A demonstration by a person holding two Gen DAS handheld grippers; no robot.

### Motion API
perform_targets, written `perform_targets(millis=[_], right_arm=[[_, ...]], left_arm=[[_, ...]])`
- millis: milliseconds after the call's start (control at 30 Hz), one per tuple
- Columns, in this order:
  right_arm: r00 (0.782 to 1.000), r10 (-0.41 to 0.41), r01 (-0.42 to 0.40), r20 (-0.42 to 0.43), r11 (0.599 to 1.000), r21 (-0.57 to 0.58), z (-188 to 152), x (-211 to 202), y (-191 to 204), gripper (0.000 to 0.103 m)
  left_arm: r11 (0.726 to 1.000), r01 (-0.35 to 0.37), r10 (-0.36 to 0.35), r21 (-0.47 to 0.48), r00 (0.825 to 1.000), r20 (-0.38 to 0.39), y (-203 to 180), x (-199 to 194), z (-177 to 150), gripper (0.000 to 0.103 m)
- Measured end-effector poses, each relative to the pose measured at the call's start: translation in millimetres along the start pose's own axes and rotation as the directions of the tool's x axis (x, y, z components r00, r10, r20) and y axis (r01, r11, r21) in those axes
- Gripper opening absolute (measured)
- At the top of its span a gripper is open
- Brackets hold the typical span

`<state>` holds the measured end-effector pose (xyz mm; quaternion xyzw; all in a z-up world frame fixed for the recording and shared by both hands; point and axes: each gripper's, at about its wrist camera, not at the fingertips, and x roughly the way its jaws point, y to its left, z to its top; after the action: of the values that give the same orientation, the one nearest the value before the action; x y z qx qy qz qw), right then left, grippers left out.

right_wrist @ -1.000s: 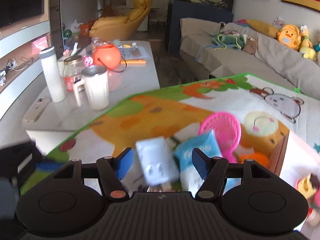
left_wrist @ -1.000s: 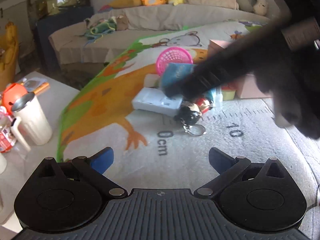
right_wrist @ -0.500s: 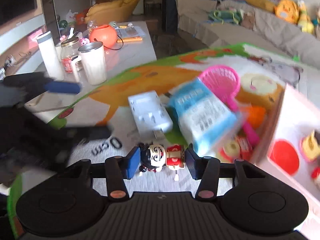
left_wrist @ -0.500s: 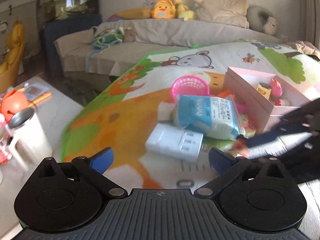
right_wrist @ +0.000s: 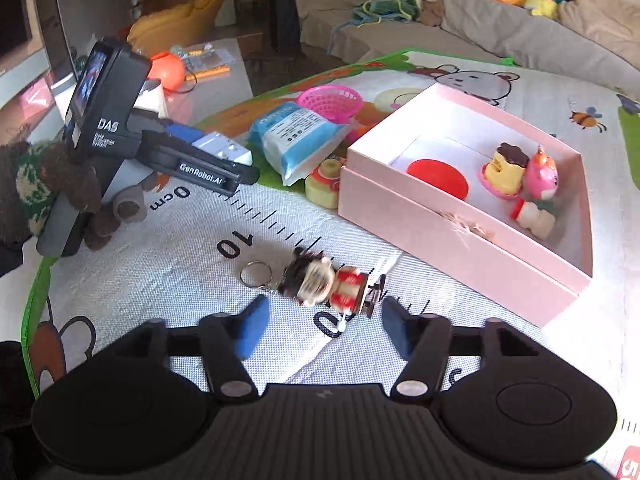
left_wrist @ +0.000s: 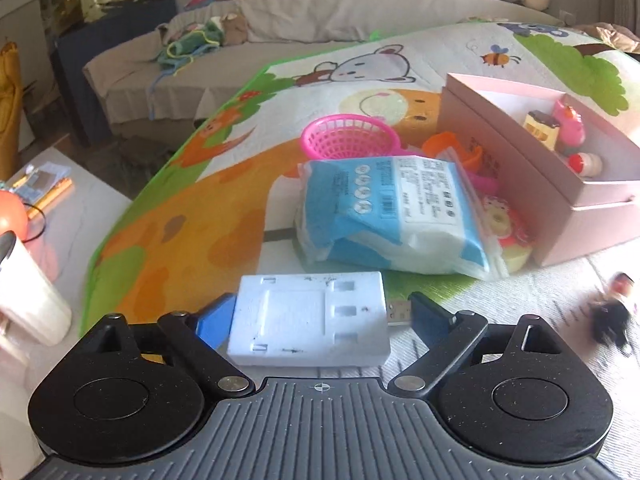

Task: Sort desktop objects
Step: 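Carry the keychain doll into the box with right gripper while left carries white case in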

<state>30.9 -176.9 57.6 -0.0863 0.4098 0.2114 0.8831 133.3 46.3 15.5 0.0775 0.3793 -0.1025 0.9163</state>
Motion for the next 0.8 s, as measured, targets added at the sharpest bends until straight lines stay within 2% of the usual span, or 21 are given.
perform_targets(millis=[33,167,300,400,433,467,567,667,800], right_arm=[[1.000,0.000,0.000,0.013,1.000,0.001,-2,-1,0,0.077],[0.999,-0.006,0.006,0.038,1.000,-0.007,-1,8,1,0.079],[0.997,-0.035,0.032,0.070,0.999,0.036,15,29,-3,0.079],[0.999,-0.035,0.034,0.011,0.994,0.105,27,54,-8,0.079],[0.999,-0.037,0.039,-0.017,0.991,0.125,27,59,-9,0.071],[0.998,-0.033,0.039,-0.048,0.991,0.130,27,63,-9,0.067],[0.997,-0.049,0.056,-0.064,0.993,0.104,22,50,-5,0.066],[0.997,-0.049,0.055,-0.057,0.994,0.097,11,17,-6,0.066],[0.996,-0.084,0.085,-0.013,0.993,0.081,3,-42,-7,0.066]], left_arm=[[1.000,0.006,-0.006,0.004,1.000,-0.002,-2,-5,-4,0.095],[0.996,0.065,-0.065,0.060,0.998,-0.014,-19,-34,-27,0.095],[0.986,0.140,-0.137,0.094,0.990,-0.032,-42,-65,-53,0.095],[0.978,0.173,-0.169,0.116,0.985,-0.037,-60,-77,-65,0.095],[0.976,0.180,-0.177,0.118,0.983,-0.038,-64,-78,-67,0.095],[0.975,0.184,-0.180,0.121,0.983,-0.041,-68,-78,-68,0.095],[0.977,0.169,-0.165,0.133,0.986,-0.037,-76,-79,-67,0.095],[0.974,0.172,-0.173,0.146,0.985,-0.011,-83,-93,-62,0.095],[0.959,0.187,-0.210,0.211,0.973,0.092,-101,-130,-38,0.095]])
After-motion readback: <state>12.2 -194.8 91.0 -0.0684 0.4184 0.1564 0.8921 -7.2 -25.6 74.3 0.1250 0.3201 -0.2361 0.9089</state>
